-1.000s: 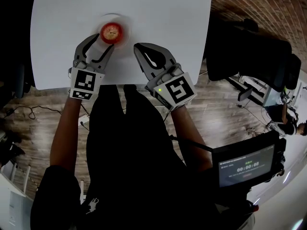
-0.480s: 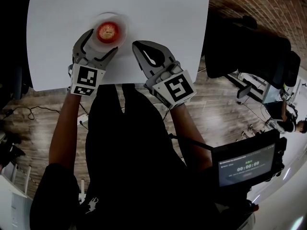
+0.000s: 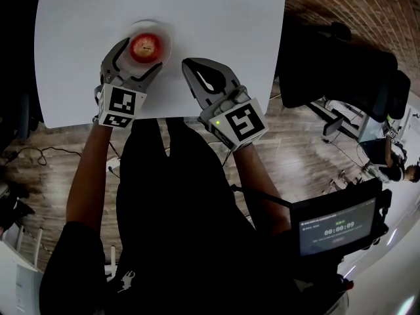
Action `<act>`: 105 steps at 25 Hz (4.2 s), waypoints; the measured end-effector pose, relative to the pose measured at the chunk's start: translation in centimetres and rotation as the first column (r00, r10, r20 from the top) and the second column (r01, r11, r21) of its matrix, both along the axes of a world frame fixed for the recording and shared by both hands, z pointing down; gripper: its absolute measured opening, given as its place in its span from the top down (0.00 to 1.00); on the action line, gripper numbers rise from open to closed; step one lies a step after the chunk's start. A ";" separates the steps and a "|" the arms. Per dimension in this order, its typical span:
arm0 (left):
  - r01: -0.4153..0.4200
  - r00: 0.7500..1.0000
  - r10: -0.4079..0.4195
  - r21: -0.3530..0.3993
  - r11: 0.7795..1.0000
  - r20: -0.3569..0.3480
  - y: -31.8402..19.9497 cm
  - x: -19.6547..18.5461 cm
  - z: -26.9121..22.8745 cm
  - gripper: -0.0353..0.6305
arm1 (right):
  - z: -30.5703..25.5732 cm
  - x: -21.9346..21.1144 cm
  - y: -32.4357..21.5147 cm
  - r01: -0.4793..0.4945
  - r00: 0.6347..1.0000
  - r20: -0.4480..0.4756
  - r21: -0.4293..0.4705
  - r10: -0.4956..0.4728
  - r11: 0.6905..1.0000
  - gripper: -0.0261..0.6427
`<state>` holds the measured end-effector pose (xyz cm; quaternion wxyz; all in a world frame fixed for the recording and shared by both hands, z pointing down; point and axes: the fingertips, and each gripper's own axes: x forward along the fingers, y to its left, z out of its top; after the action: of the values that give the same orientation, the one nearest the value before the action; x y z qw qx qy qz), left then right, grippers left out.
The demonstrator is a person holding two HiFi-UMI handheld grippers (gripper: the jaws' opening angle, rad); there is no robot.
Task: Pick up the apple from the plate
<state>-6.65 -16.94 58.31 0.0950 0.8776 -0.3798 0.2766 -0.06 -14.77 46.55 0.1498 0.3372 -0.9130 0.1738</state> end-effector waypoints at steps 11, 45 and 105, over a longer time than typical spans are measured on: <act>-0.005 1.000 0.005 0.007 1.000 0.022 -0.8 0.0 0.9 0.30 | 0.1 0.2 -0.1 -0.015 1.000 -0.004 -0.006 0.015 1.000 0.96; -0.036 0.999 0.036 0.008 0.999 -0.013 -2.3 1.3 0.9 0.33 | 0.2 1.2 -0.2 -0.053 0.999 -0.011 -0.008 0.053 0.999 0.96; 0.199 0.979 -0.204 0.190 0.961 0.006 4.6 -2.9 -14.4 0.33 | -11.2 0.2 3.5 0.067 0.986 0.136 0.211 -0.097 0.975 0.96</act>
<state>-9.54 -12.34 43.95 0.0343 0.8359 -0.4927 0.2396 0.12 -11.23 35.36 0.0539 0.2993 -0.9478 0.0962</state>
